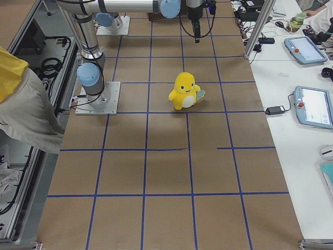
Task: Pull drawer sideways
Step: 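Move the left gripper down toward the white handle of the wooden drawer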
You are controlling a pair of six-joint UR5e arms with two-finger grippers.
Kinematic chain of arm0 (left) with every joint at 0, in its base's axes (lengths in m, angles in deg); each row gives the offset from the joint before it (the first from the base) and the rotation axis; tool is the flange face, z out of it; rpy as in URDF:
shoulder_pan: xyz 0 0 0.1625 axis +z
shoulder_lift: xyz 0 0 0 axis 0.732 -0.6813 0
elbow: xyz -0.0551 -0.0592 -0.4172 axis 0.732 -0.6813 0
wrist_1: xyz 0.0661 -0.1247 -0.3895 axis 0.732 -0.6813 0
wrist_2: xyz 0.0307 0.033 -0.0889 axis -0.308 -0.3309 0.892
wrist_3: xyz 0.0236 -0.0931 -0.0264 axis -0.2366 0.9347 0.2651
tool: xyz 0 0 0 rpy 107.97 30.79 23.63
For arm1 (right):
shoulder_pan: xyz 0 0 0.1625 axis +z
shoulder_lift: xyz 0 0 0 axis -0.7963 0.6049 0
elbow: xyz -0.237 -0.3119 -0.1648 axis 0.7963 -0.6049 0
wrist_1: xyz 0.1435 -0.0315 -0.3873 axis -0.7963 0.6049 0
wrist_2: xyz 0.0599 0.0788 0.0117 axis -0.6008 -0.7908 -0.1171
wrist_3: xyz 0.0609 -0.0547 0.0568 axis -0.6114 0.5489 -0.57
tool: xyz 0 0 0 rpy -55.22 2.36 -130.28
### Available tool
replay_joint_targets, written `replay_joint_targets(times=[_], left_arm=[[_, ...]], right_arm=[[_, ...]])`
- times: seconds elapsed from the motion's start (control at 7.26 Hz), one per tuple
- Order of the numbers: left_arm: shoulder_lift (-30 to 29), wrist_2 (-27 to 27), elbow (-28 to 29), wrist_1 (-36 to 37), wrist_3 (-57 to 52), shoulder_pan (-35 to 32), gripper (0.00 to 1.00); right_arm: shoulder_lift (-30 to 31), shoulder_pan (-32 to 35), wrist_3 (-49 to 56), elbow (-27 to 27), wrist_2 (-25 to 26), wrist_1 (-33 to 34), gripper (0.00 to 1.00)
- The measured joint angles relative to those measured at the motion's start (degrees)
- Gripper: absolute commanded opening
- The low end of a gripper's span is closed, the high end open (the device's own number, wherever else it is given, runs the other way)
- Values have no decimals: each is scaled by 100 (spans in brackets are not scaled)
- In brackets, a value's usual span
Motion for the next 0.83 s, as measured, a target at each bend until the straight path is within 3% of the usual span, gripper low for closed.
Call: replay_joint_targets(times=[0.83], left_arm=[[-5, -100, -143, -17, 277, -3, 100]], right_arm=[[0, 0, 0, 0, 2, -1, 100]])
